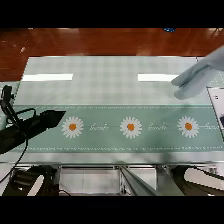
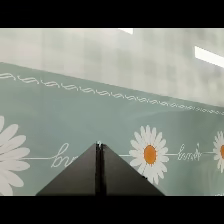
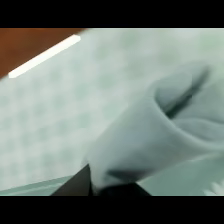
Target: Fold the shirts.
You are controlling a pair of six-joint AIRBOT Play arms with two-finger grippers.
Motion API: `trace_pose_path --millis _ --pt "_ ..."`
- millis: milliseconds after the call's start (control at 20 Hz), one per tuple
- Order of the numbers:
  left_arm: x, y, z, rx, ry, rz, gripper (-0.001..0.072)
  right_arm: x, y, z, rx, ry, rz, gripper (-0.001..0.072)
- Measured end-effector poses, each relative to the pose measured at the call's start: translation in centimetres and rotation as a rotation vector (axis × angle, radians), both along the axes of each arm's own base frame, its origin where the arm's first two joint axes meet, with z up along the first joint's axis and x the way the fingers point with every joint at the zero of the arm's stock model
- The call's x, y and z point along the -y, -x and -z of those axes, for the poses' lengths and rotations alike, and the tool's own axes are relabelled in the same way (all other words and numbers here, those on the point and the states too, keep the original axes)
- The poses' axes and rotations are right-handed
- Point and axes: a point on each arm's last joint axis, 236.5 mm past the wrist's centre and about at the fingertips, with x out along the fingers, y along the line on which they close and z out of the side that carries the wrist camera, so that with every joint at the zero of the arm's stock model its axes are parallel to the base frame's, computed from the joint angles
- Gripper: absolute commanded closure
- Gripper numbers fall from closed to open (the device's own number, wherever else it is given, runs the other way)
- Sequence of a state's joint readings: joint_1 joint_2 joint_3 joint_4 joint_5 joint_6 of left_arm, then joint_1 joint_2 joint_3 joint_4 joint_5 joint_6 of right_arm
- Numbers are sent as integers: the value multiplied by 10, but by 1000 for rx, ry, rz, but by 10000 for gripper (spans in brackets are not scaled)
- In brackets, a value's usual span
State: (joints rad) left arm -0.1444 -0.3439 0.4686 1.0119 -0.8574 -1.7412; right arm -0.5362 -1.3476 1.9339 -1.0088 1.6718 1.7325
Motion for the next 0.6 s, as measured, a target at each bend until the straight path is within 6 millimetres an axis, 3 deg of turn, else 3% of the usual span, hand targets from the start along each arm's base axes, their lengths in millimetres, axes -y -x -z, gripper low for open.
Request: trace_pose_path --millis 150,400,500,600 --pt "-1 -2 -2 17 -9 4 688 39 47 30 -146 47 135 688" --pt "-1 -3 -3 38 -27 15 688 96 162 101 -470 86 396 687" --pt "-2 -4 -4 46 -29 14 688 104 215 133 -619 69 484 686" --pt "-2 -6 -6 57 -29 10 688 100 264 162 -759 27 555 686"
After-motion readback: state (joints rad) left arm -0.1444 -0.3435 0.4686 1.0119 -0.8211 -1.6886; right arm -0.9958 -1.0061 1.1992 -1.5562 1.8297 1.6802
